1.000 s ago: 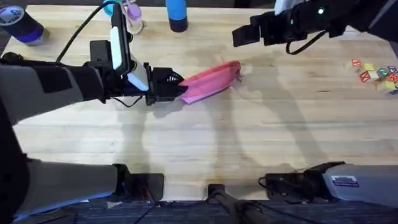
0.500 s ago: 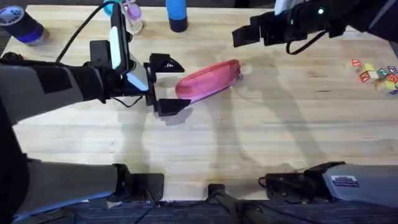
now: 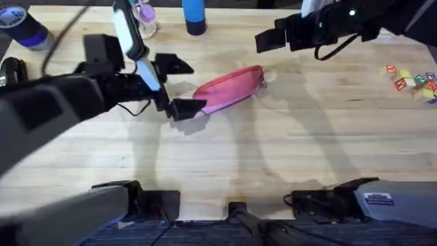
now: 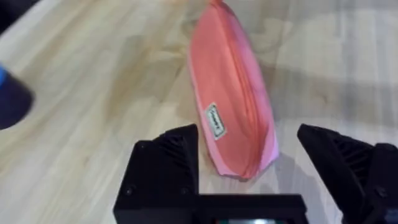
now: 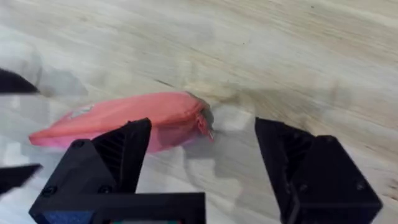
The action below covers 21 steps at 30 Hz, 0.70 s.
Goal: Unzip the bag, pick up the pens from the table one at a time and place them inside, then zip the bag closed.
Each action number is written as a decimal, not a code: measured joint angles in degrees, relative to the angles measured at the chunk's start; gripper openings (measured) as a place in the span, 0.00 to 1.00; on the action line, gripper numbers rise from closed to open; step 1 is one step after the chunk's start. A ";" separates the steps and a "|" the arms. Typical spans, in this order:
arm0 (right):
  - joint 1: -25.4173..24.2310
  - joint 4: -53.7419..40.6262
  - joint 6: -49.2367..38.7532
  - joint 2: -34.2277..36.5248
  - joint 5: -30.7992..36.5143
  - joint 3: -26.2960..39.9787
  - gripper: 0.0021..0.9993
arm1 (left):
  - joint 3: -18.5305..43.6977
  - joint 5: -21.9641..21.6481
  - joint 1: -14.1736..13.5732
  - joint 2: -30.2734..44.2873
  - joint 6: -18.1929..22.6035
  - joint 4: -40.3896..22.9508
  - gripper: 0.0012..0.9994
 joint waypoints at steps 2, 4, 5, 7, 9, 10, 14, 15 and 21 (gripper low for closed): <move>0.00 -1.31 -0.70 0.00 0.08 0.00 1.00 | 0.00 -2.57 0.00 -4.36 -4.63 -0.02 0.99; 0.00 -4.11 -1.50 0.00 1.55 0.00 1.00 | 0.00 -8.32 0.00 -13.04 -15.69 -0.48 0.99; 0.00 -4.56 -1.64 0.00 2.01 0.00 1.00 | 0.00 -9.60 0.02 -14.83 -17.95 -1.08 0.99; 0.00 -5.34 -1.68 0.00 3.23 0.00 1.00 | 0.07 -15.20 0.11 -21.89 -25.90 -8.24 0.99; 0.00 -5.46 -1.70 0.00 3.45 0.00 1.00 | 0.40 -18.00 0.15 -24.58 -28.21 -13.98 0.99; 0.00 -5.49 -1.70 0.00 3.48 0.00 1.00 | 0.62 -19.07 0.17 -25.54 -29.03 -16.10 0.99; 0.00 -5.55 -1.83 -0.33 3.63 0.00 1.00 | 3.06 -23.14 0.17 -28.58 -31.58 -24.02 0.99; 0.00 -5.57 -1.86 -0.61 3.63 0.00 1.00 | 3.86 -23.90 0.15 -29.13 -31.86 -25.56 0.99; 0.00 -5.55 -1.88 -4.01 3.65 0.00 1.00 | 9.55 -26.83 0.15 -30.60 -33.00 -32.02 0.99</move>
